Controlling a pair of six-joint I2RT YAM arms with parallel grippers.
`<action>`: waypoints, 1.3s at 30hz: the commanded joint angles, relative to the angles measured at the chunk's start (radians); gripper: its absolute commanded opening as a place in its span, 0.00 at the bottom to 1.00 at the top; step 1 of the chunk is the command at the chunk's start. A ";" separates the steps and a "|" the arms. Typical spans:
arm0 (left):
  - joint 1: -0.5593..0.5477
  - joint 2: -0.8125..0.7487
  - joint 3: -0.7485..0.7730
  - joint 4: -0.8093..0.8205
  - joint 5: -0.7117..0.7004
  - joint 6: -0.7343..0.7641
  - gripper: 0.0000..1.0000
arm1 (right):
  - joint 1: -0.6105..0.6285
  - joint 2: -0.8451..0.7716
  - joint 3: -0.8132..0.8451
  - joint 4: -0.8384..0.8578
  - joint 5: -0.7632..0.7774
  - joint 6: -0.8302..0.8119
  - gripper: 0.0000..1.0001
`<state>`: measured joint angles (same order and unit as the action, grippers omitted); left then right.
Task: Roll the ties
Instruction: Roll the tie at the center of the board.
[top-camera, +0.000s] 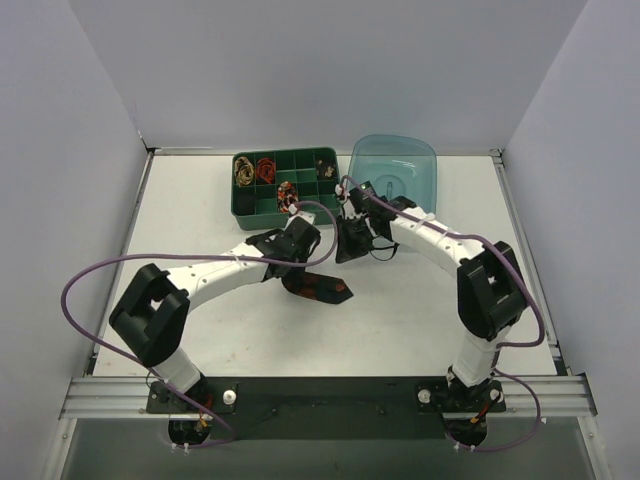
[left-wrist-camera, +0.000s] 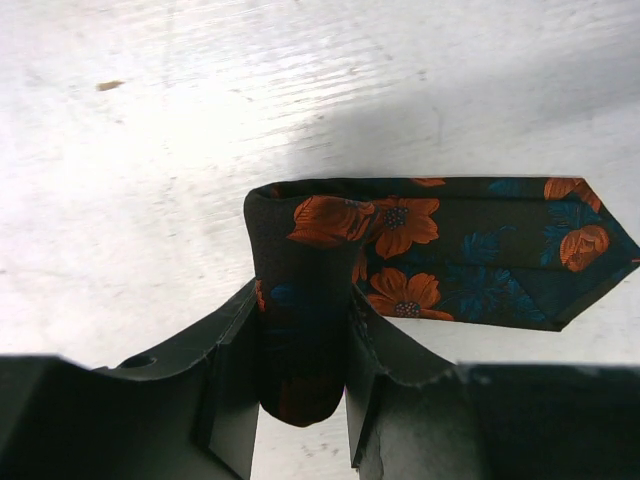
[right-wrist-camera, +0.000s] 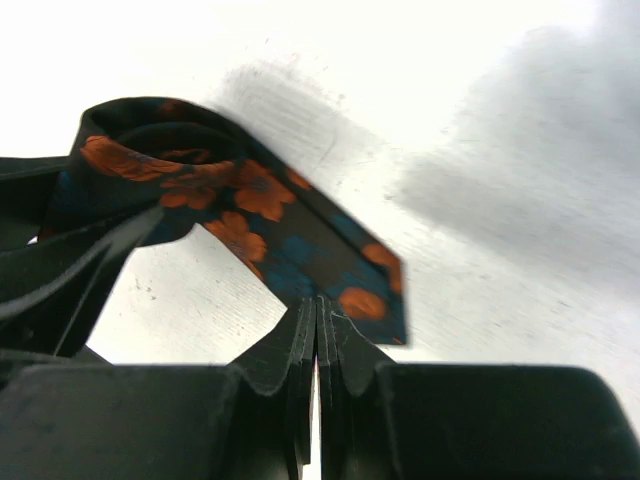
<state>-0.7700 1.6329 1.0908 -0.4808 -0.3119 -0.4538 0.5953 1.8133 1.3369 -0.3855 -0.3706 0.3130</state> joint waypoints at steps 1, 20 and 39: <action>-0.037 0.008 0.093 -0.131 -0.157 0.053 0.38 | -0.060 -0.080 -0.036 -0.041 0.015 0.005 0.00; -0.255 0.310 0.317 -0.370 -0.415 0.000 0.39 | -0.140 -0.106 -0.097 -0.046 0.055 0.003 0.00; -0.288 0.347 0.383 -0.259 -0.113 -0.126 0.61 | -0.138 -0.077 -0.119 -0.046 0.047 0.001 0.00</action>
<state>-1.0538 1.9953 1.4555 -0.8303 -0.5617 -0.5266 0.4545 1.7481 1.2243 -0.4004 -0.3260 0.3130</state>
